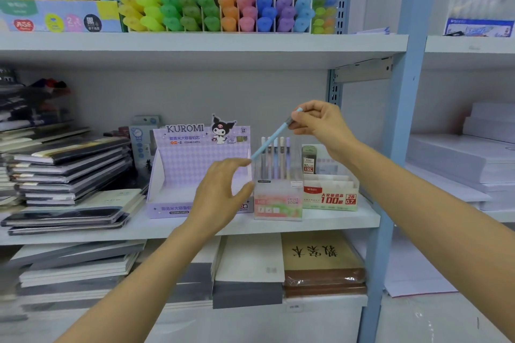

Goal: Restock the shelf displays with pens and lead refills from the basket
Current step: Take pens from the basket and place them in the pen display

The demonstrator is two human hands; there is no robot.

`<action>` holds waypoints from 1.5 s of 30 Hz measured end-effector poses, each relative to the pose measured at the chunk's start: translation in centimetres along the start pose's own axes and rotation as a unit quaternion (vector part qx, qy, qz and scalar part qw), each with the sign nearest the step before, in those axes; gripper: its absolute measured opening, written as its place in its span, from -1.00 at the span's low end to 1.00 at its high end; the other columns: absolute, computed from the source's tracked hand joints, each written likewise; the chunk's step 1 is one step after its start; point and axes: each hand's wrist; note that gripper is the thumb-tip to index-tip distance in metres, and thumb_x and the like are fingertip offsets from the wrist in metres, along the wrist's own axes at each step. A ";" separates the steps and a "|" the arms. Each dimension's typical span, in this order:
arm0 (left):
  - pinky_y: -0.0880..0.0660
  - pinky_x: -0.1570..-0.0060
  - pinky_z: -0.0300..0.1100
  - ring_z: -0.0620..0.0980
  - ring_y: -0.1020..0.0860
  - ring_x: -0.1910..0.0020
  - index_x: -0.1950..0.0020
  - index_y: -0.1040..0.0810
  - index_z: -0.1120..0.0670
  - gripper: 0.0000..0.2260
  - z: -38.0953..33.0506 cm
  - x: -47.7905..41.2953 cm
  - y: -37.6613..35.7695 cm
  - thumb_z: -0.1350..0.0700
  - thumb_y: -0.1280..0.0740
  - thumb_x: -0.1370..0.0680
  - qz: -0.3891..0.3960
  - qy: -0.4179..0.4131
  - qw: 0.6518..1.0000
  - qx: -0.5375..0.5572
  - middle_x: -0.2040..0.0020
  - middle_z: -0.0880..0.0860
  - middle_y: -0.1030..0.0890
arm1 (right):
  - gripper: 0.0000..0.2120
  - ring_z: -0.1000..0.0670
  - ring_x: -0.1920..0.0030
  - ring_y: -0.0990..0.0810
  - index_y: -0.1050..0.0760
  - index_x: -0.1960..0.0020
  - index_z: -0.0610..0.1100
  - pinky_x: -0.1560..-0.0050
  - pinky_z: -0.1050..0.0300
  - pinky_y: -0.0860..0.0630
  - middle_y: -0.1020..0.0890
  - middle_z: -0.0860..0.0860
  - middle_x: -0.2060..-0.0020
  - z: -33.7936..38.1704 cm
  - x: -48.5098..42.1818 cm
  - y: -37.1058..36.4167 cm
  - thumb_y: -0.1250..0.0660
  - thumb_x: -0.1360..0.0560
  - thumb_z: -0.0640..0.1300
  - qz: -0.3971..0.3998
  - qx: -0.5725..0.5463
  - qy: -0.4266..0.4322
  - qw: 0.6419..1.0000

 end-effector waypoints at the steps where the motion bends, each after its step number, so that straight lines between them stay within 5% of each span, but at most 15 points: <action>1: -0.34 -0.23 -0.23 -0.08 -0.39 -0.29 -0.34 -0.48 0.00 -0.65 0.3 0.3 -0.2 0.08 -0.36 -0.55 0.019 -0.020 0.999 -0.029 -0.28 -0.12 -0.49 | -0.93 -0.05 0.14 -0.71 -0.52 0.01 -0.24 0.09 0.15 -0.63 -0.70 -0.11 0.19 -0.2 -0.1 -0.2 -0.37 -0.52 -0.28 -0.007 0.020 -0.006 1.000; 7: -0.25 -0.43 -0.15 -0.10 -0.25 -0.47 -0.46 -0.37 -0.01 -0.53 0.6 1.2 -0.9 0.12 -0.35 -0.56 0.046 -0.079 0.993 -0.072 -0.48 -0.12 -0.32 | -0.92 0.06 0.37 -0.66 -0.45 0.10 -0.20 0.29 0.24 -0.61 -0.66 -0.10 0.30 -0.7 -0.6 -1.8 -0.34 -0.52 -0.31 -0.093 0.075 0.037 0.992; 16: -0.15 -0.33 -0.42 -0.19 -0.27 -0.44 -0.49 -0.31 -0.06 -0.52 1.5 1.5 -1.3 0.11 -0.31 -0.59 0.069 -0.117 0.987 -0.089 -0.47 -0.16 -0.32 | -0.86 -0.01 0.31 -0.66 -0.41 0.13 -0.10 0.22 0.15 -0.63 -0.65 -0.16 0.25 -0.3 -1.1 -0.4 -0.33 -0.52 -0.27 -0.184 0.087 0.129 0.970; 24: -0.28 -0.29 -0.34 -0.16 -0.35 -0.39 -0.45 -0.39 -0.03 -0.57 1.2 1.2 -1.2 0.14 -0.31 -0.58 0.052 -0.115 0.988 -0.085 -0.43 -0.14 -0.40 | -0.91 -0.09 0.20 -0.67 -0.47 0.04 -0.25 0.08 -0.11 -0.62 -0.65 -0.14 0.24 -3.7 -0.2 -3.2 -0.36 -0.52 -0.24 -0.034 0.271 0.105 0.956; 32: -0.17 -0.29 -0.44 -0.20 -0.30 -0.42 -0.48 -0.34 -0.05 -0.56 1.6 1.4 -1.1 0.10 -0.29 -0.60 0.063 -0.125 0.985 -0.099 -0.47 -0.17 -0.32 | -0.90 0.00 0.27 -0.66 -0.46 0.00 -0.25 0.08 0.01 -0.64 -0.66 -0.16 0.22 -3.8 -1.7 -2.5 -0.35 -0.54 -0.26 0.068 0.329 0.089 0.938; 37: -0.25 -0.29 -0.35 -0.16 -0.32 -0.41 -0.47 -0.36 0.00 -0.56 1.4 1.5 -1.4 0.12 -0.31 -0.59 0.054 -0.128 0.985 -0.101 -0.47 -0.12 -0.34 | -0.83 0.06 0.38 -0.65 -0.46 0.02 -0.13 0.22 0.10 -0.62 -0.65 -0.12 0.35 -4.5 -2.5 -4.2 -0.44 -0.48 -0.20 0.046 0.327 0.110 0.938; 40: -0.24 -0.29 -0.36 -0.18 -0.30 -0.42 -0.49 -0.34 -0.01 -0.54 1.4 1.8 -1.4 0.11 -0.30 -0.59 0.054 -0.130 0.985 -0.101 -0.48 -0.13 -0.32 | -0.86 -0.03 0.28 -0.66 -0.53 0.08 -0.16 0.11 -0.03 -0.62 -0.66 -0.09 0.30 -5.3 -2.9 -5.0 -0.47 -0.45 -0.18 0.044 0.369 0.100 0.923; 45: -0.34 -0.35 -0.21 -0.17 -0.23 -0.47 -0.55 -0.20 -0.02 -0.48 1.2 1.9 -1.8 0.06 -0.26 -0.60 0.070 -0.124 0.983 -0.113 -0.54 -0.14 -0.19 | -0.69 -0.06 0.00 -0.62 -0.55 -0.24 -0.17 -0.15 0.02 -0.53 -0.66 -0.11 0.02 -4.8 -2.0 -4.6 -0.38 -0.53 -0.11 0.071 0.410 0.066 0.907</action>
Point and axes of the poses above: each hand's wrist, its own x-axis away from the middle knuckle, its own y-axis out of the back of the hand, z = x × y
